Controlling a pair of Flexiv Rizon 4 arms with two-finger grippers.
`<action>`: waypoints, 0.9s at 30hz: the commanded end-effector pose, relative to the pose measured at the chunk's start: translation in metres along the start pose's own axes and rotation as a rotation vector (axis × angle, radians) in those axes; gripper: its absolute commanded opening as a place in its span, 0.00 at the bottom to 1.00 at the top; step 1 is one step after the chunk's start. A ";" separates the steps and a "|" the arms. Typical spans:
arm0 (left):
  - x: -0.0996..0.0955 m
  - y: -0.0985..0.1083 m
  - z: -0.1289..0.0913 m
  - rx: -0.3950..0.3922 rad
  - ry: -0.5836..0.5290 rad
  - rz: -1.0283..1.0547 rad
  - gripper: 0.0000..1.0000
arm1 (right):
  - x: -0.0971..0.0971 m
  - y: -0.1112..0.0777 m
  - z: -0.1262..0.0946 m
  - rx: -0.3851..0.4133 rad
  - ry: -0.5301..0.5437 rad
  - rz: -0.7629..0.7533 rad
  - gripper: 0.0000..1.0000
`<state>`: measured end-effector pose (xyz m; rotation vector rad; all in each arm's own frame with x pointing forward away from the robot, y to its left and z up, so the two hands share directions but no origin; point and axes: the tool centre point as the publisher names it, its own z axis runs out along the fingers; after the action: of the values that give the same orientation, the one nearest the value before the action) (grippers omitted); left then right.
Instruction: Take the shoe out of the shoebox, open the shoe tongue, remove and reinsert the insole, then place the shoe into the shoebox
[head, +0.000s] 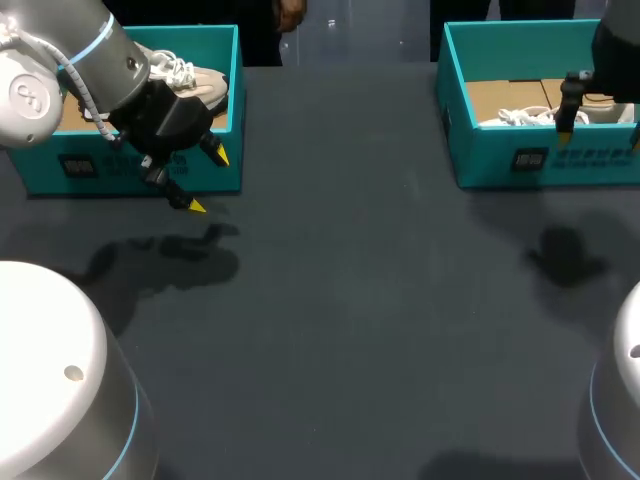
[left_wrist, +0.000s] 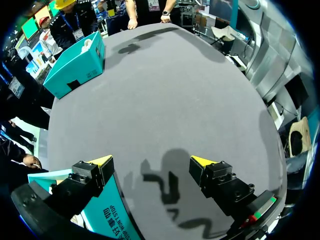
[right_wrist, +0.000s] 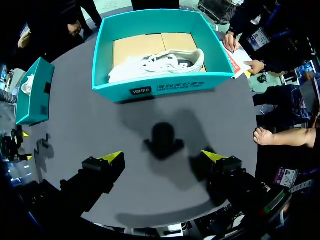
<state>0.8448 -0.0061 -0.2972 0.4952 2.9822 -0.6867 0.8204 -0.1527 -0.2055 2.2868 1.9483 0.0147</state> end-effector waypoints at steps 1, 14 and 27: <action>0.000 0.000 0.000 -0.003 0.000 0.000 1.00 | 0.007 -0.015 -0.001 -0.032 0.001 0.004 1.00; -0.007 0.011 -0.014 0.030 0.031 0.082 1.00 | 0.016 -0.024 0.001 -0.025 0.019 0.006 1.00; -0.050 0.076 -0.064 -0.033 0.160 0.408 1.00 | 0.016 -0.024 0.001 -0.025 0.019 0.006 1.00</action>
<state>0.9058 0.0671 -0.2716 1.0581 2.8298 -0.5956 0.7990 -0.1337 -0.2102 2.2851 1.9377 0.0614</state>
